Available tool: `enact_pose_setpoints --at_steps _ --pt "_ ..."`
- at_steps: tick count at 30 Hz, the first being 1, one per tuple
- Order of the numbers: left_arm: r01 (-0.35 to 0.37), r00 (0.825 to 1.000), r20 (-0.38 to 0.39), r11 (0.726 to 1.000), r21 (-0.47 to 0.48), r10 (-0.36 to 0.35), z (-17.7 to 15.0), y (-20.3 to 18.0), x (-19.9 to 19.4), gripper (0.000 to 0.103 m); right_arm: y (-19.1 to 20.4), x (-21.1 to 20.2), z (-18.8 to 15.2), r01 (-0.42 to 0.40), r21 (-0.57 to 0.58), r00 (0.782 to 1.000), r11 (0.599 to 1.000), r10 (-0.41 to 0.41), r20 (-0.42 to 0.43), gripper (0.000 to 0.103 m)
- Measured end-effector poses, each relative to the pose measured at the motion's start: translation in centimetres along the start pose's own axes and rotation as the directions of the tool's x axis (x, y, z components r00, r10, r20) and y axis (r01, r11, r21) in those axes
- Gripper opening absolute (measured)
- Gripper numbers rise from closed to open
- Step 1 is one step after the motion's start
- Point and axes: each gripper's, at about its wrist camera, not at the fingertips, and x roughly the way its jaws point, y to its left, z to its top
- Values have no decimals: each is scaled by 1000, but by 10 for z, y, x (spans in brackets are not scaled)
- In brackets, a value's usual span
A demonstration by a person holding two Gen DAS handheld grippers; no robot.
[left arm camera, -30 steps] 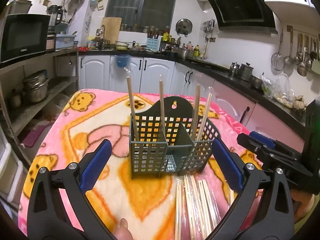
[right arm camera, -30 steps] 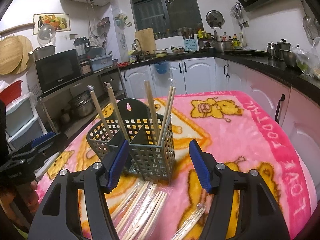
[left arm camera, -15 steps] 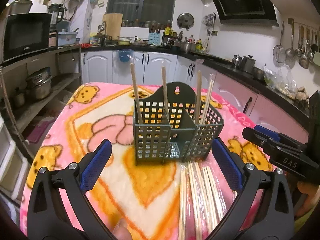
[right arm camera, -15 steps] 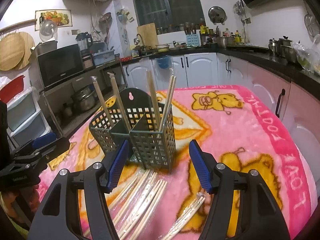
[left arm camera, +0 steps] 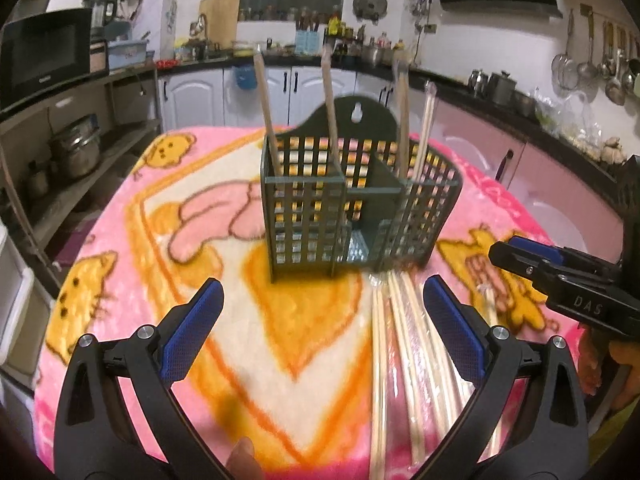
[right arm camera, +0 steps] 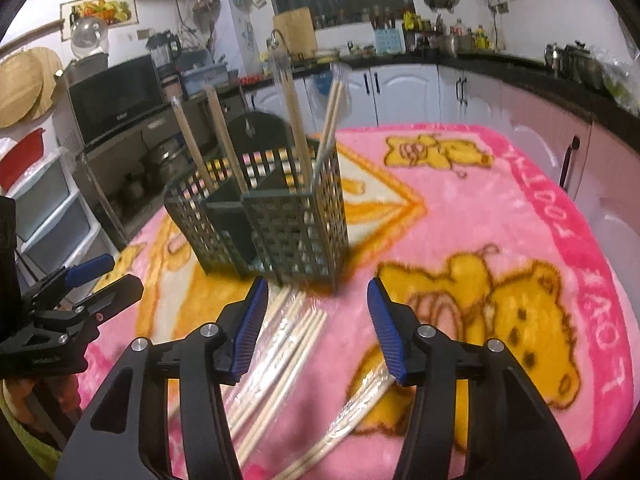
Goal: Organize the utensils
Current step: 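Withdraw both open grippers and move them down toward the wrapped chopsticks, then close the left gripper on a chopstick while the right gripper grasps another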
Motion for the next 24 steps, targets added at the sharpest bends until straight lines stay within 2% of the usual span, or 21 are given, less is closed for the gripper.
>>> enact_pose_setpoints --at_steps 2,9,15,17,24 --pt "4 1000 -25 1000 1 -4 -4 0 6 86 1 6 -4 -2 -2 1000 1000 2 -27 47" --pt "28 995 -100 1000 -3 -29 -16 -1 22 75 9 26 -17 1 -39 993 999 -6 -119 47" --pt "61 987 -151 998 -11 -62 -26 -5 36 65 10 43 -26 45 -51 982 998 -53 -181 47" --pt "62 985 -164 998 -7 -62 -27 -8 39 59 9 49 -28 61 -49 977 997 -69 -201 47" --pt "61 979 -197 998 18 -56 -34 -16 51 50 9 64 -31 93 -64 968 994 -105 -228 47"
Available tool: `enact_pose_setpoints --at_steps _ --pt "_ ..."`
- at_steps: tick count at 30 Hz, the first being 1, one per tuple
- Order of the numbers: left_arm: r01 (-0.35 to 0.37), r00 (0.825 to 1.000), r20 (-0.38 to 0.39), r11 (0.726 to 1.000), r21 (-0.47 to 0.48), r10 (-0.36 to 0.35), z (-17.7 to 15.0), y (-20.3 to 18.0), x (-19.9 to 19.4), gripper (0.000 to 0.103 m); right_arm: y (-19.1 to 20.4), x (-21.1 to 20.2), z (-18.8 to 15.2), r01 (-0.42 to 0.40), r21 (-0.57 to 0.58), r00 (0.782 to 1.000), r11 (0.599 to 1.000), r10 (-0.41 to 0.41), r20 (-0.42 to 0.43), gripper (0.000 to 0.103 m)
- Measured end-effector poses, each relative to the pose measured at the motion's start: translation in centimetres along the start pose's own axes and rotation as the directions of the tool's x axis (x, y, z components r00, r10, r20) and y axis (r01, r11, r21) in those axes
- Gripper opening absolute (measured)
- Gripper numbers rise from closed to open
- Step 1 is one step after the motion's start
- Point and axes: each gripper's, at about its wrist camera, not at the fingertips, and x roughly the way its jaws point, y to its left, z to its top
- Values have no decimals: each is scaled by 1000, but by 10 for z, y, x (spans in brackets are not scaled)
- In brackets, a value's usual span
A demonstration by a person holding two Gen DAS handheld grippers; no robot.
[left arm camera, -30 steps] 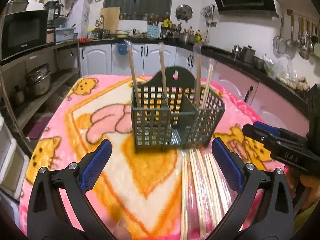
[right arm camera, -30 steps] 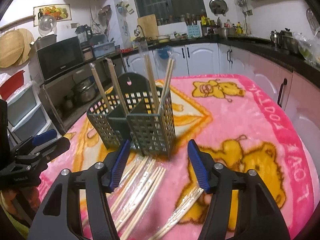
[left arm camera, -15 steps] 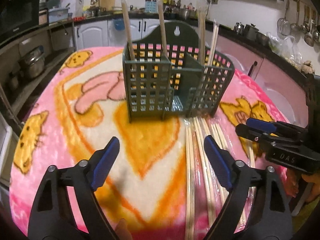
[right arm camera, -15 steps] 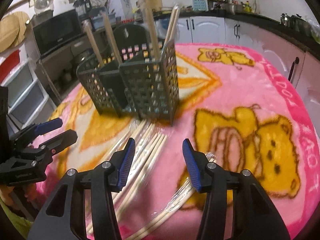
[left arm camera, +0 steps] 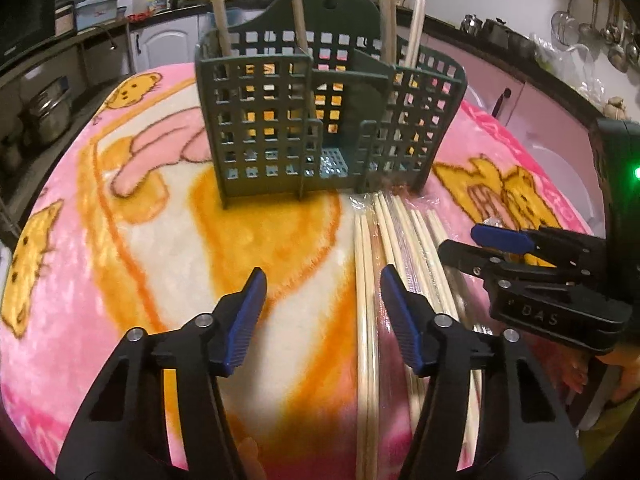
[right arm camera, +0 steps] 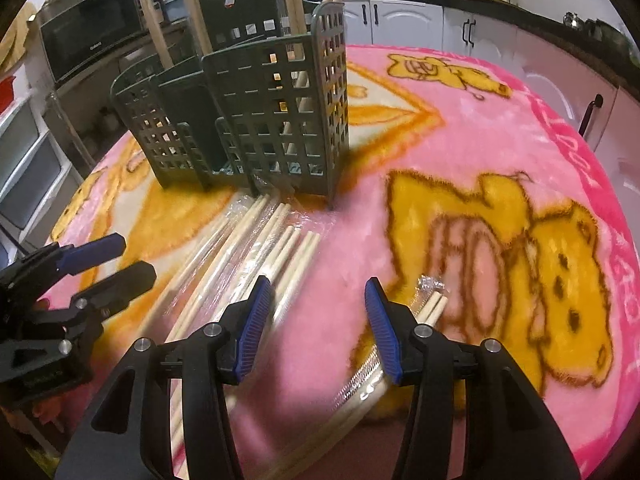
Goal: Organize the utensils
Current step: 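Close the left gripper on a chopstick while the right gripper grasps another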
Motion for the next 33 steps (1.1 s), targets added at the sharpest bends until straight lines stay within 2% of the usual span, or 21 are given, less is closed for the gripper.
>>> enact_pose_setpoints --at_steps 5,10,13,21,24,27,33 --pt "-3 1000 -27 1000 3 3 1 -2 11 42 0 8 6 18 3 1000 1000 -18 -4 47" --pt "-1 999 -52 1000 12 2 4 -5 21 41 -10 16 17 6 35 1000 999 -6 -3 43" --pt "-5 998 -65 1000 25 7 7 -8 27 41 -16 19 24 -7 59 1000 998 7 -5 37" --pt "-23 997 -78 999 40 26 21 -15 41 41 -41 22 31 -55 154 998 987 54 13 13" --pt "-23 997 -78 999 22 25 28 -16 45 39 -50 19 29 -87 202 996 975 82 33 11" --pt "-30 997 -76 999 21 32 32 -18 49 35 -60 12 28 -120 249 992 961 108 63 10" --pt "-37 997 -70 999 13 37 35 -17 52 17 -65 -11 27 -159 265 983 951 127 135 9"
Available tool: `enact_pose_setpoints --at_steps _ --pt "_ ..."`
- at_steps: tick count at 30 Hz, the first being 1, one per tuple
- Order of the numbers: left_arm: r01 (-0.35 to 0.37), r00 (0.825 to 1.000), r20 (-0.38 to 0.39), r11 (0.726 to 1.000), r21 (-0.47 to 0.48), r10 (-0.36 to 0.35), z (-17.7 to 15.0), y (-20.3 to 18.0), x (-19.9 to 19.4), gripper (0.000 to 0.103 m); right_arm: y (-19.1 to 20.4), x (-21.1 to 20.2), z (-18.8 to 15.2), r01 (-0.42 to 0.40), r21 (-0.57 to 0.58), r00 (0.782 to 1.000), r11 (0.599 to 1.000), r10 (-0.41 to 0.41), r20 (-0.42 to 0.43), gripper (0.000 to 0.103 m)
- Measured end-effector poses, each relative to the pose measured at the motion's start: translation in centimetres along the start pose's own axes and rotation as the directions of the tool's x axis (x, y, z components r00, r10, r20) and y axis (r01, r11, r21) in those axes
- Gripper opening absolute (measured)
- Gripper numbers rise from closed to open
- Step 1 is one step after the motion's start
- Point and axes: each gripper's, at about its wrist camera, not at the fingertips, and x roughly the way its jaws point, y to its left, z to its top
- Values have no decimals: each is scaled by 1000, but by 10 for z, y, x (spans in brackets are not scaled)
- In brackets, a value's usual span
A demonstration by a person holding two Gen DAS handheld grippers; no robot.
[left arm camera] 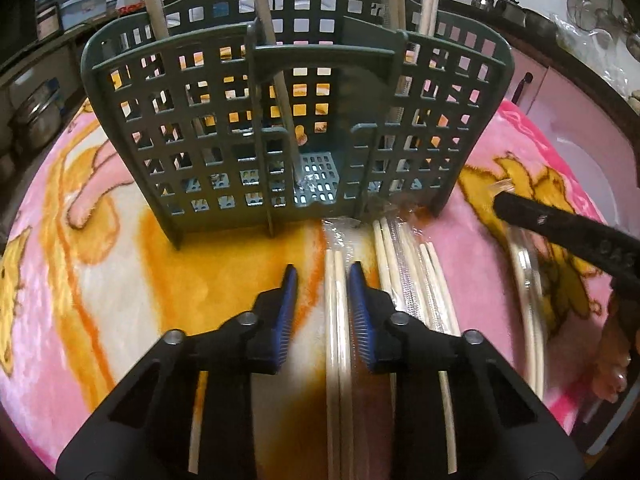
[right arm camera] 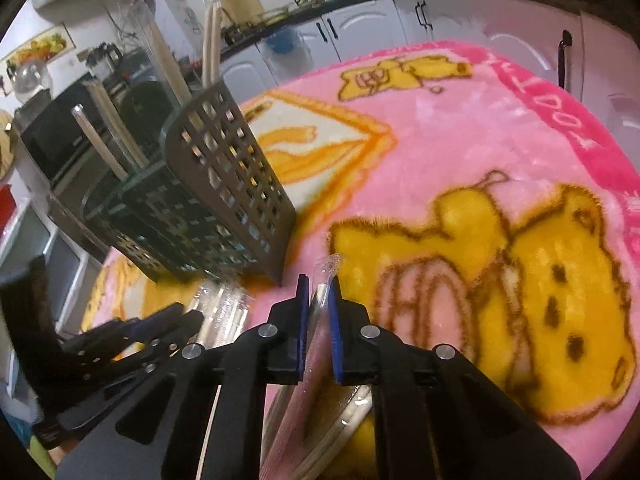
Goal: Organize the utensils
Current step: 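Close the left gripper on a chopstick while the right gripper grasps another, then lift both held chopsticks and carry them above the green caddy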
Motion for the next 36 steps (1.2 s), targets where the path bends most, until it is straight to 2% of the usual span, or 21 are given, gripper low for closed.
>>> enact_pose_setpoints --at_steps 4,12,21,29,36 --pt "13 1000 -3 1000 -25 -13 1 8 0 8 8 -12 0 -23 -20 999 1000 24 30 9" --pt "48 999 8 995 -92 -47 -7 38 -18 8 27 -36 1 -44 -70 995 997 49 83 8" --pt "73 991 123 986 -150 -55 -8 60 -67 8 51 -63 3 -65 -138 985 988 85 148 7" --pt "84 970 241 980 -178 -39 0 64 -108 7 74 -88 4 -77 -206 971 976 121 208 6" --pt "105 949 312 978 -180 -44 4 66 -133 7 92 -104 4 -90 -248 958 965 151 243 5"
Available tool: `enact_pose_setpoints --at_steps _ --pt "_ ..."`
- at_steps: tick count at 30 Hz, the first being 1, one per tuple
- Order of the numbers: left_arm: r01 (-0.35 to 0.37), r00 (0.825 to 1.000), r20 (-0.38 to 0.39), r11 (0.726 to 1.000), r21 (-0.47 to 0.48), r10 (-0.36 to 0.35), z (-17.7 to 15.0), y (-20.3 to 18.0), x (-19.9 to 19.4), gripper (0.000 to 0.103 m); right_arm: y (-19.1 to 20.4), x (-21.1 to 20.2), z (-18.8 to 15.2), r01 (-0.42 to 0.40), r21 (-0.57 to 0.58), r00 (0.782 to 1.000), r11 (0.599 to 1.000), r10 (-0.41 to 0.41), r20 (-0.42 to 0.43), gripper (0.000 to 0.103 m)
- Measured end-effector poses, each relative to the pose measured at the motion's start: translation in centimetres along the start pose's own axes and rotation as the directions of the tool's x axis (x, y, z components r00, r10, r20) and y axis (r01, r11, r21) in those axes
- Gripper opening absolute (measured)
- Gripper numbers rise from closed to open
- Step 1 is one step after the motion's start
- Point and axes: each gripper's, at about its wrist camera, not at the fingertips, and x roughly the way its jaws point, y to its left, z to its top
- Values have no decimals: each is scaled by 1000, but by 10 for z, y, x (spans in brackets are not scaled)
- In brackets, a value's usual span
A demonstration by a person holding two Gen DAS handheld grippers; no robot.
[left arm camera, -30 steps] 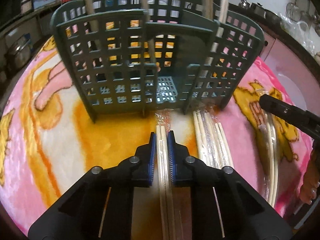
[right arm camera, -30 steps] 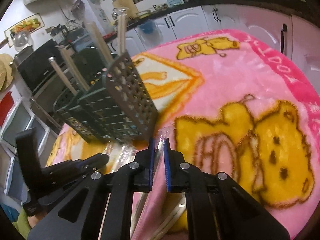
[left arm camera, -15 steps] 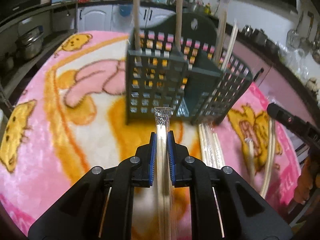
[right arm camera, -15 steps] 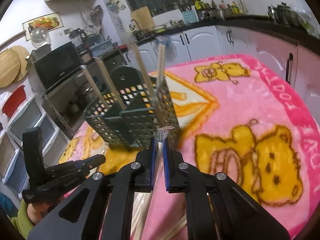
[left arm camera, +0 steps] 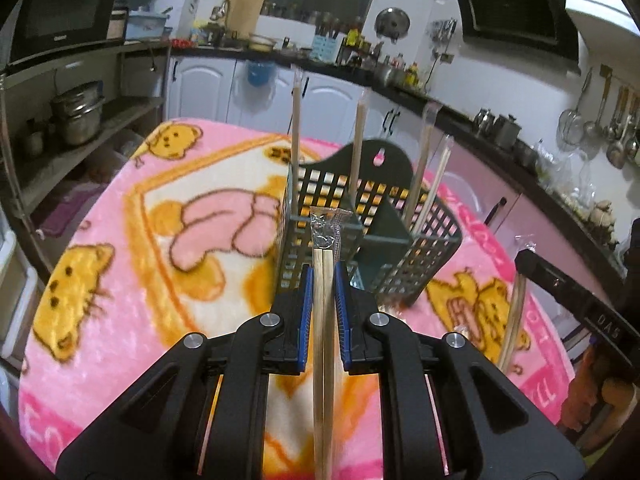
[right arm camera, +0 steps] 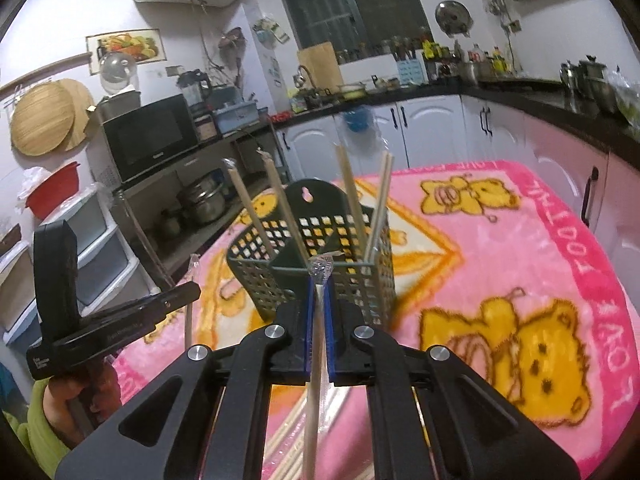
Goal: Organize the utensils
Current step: 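Lift both held chopsticks and carry them above the green caddy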
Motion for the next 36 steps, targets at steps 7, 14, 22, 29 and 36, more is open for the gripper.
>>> enact_pose_setpoints --at_steps 7,14,22,29,36 --pt "20 999 47 1000 6 -20 10 -4 -15 7 12 -7 9 -22 -27 999 999 23 31 5" --pt "44 996 77 999 23 -46 18 -11 -24 7 26 -13 20 -45 -57 996 997 49 70 5" --pt "70 990 118 997 39 -74 33 -17 -32 3 39 -14 34 -64 -81 991 995 73 110 5" --pt "85 986 142 995 53 -92 46 -23 -33 3 46 -14 48 -67 -99 987 993 81 139 5" --pt "92 977 184 992 85 -107 64 -31 -39 3 46 -21 68 -61 -103 978 993 80 193 5"
